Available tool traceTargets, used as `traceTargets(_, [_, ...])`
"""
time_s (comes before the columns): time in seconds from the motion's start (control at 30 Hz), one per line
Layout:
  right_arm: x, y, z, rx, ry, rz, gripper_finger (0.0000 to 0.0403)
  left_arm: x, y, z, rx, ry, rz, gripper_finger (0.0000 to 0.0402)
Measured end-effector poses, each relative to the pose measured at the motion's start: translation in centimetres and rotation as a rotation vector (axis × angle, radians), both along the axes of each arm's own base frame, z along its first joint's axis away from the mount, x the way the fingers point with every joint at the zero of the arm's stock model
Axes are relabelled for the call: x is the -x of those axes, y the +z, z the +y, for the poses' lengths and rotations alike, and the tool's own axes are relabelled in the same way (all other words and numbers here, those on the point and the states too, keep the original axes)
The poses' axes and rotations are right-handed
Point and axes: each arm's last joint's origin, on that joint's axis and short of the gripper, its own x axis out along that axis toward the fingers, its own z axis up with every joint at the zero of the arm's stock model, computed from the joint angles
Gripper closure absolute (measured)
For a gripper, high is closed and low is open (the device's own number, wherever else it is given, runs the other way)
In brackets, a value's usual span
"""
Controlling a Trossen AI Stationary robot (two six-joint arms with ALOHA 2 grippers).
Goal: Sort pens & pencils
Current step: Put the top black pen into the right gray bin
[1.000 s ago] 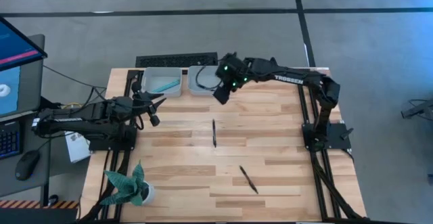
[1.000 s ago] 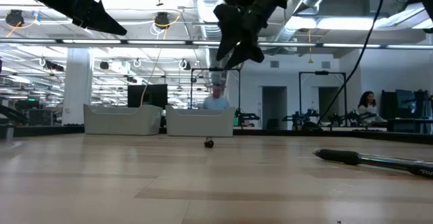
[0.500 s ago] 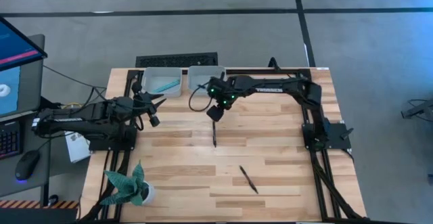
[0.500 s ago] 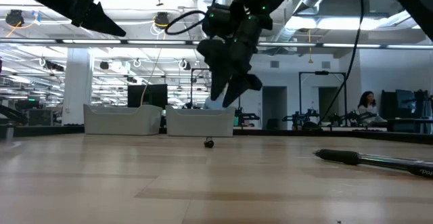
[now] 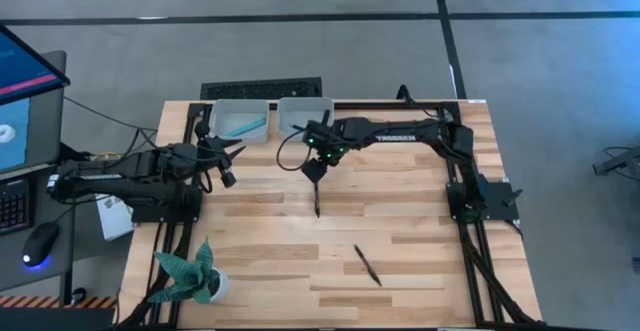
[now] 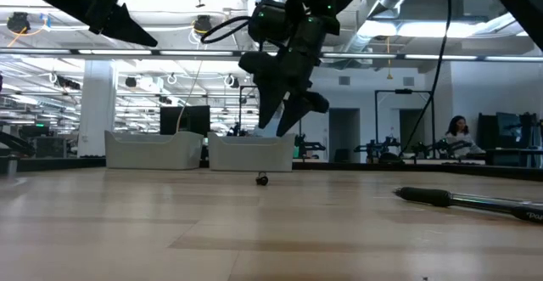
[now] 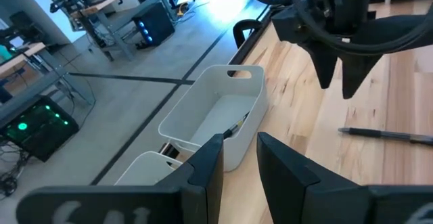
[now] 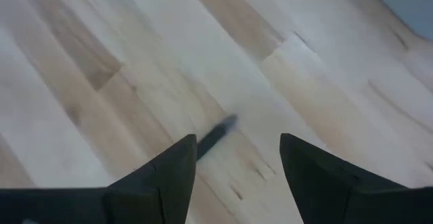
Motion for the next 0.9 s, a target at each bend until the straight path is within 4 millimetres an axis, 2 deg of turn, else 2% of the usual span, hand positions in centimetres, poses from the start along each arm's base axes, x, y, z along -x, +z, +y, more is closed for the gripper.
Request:
traceTargets(0.27, [-0.4, 0.1, 1.5, -0.008, 0.012, -0.019, 0.0165, 0.0, -0.1, 0.0, 0.0, -0.001, 0.007, 0.0319])
traceTargets(0.6, [-1.1, 0.3, 3.8, 0.101, 0.031, -0.046, 0.0128, 0.0, -0.1, 0.0, 0.001, -0.001, 0.007, 0.0319])
traceTargets(0.8, [-1.3, 0.3, 4.1, 0.155, -0.011, -0.049, 0.0106, 0.0, -0.1, 0.0, 0.001, -0.001, 0.009, 0.0319])
traceTargets(0.9, [-1.3, 0.4, 4.2, 0.12, -0.077, -0.058, 0.01, 0.1, -0.3, 0.0, 0.003, 0.0, 0.029, 0.0319])
